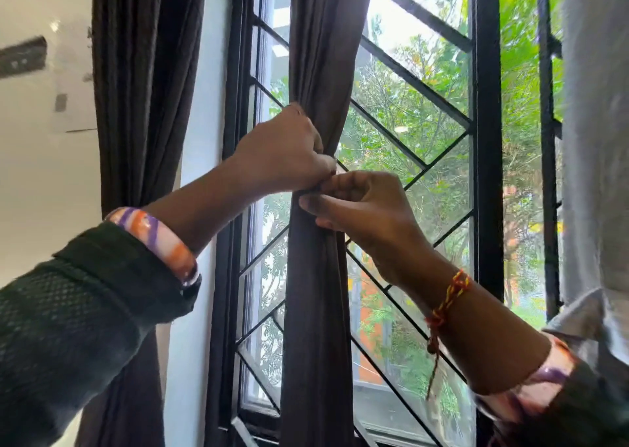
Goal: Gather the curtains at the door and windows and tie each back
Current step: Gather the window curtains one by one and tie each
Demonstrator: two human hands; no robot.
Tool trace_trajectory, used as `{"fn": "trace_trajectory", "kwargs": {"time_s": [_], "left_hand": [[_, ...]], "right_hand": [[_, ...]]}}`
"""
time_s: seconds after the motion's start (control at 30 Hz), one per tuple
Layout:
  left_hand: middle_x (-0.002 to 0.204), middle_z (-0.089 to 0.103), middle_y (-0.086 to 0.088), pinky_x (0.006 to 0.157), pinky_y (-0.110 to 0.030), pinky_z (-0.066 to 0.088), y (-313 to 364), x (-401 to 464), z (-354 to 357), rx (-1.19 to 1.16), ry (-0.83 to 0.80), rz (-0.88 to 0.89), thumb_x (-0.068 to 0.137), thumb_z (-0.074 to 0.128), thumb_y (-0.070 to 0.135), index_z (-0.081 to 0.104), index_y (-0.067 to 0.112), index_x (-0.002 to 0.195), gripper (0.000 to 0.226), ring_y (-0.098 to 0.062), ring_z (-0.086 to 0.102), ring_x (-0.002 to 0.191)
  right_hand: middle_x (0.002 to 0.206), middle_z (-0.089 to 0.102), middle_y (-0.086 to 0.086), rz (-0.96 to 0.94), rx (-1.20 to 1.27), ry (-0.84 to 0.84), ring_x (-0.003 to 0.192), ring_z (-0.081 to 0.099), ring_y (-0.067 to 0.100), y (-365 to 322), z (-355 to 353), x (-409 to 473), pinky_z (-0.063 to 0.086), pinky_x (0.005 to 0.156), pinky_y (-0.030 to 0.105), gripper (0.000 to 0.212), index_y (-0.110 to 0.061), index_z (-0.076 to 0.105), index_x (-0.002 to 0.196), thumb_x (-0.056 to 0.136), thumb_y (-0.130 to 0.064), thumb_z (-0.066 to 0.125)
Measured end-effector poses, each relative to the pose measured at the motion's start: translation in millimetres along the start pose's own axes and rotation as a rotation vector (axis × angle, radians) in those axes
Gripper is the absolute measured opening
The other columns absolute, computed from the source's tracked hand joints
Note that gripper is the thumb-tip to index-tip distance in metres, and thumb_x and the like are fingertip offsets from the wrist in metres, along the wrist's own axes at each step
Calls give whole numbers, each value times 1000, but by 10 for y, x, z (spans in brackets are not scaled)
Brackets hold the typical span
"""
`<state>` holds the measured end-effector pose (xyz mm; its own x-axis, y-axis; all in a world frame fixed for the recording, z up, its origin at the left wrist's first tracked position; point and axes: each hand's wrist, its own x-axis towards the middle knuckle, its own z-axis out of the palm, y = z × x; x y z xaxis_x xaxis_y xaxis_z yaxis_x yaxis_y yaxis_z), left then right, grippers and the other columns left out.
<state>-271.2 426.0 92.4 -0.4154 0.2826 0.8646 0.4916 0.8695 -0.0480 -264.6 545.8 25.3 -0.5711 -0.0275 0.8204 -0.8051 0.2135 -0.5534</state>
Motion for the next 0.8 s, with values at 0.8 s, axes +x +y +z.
{"fn": "trace_trajectory", "kwargs": {"time_s": [0.8], "left_hand": [[64, 71, 7, 61, -17, 53, -402, -305, 226, -1238, 121, -359, 69, 69, 9, 71, 12, 76, 8, -5, 66, 66]], "right_hand": [[45, 46, 16, -237, -361, 129, 44, 42, 19, 71, -156, 89, 39, 51, 28, 41, 8, 59, 59, 89, -21, 53]]}}
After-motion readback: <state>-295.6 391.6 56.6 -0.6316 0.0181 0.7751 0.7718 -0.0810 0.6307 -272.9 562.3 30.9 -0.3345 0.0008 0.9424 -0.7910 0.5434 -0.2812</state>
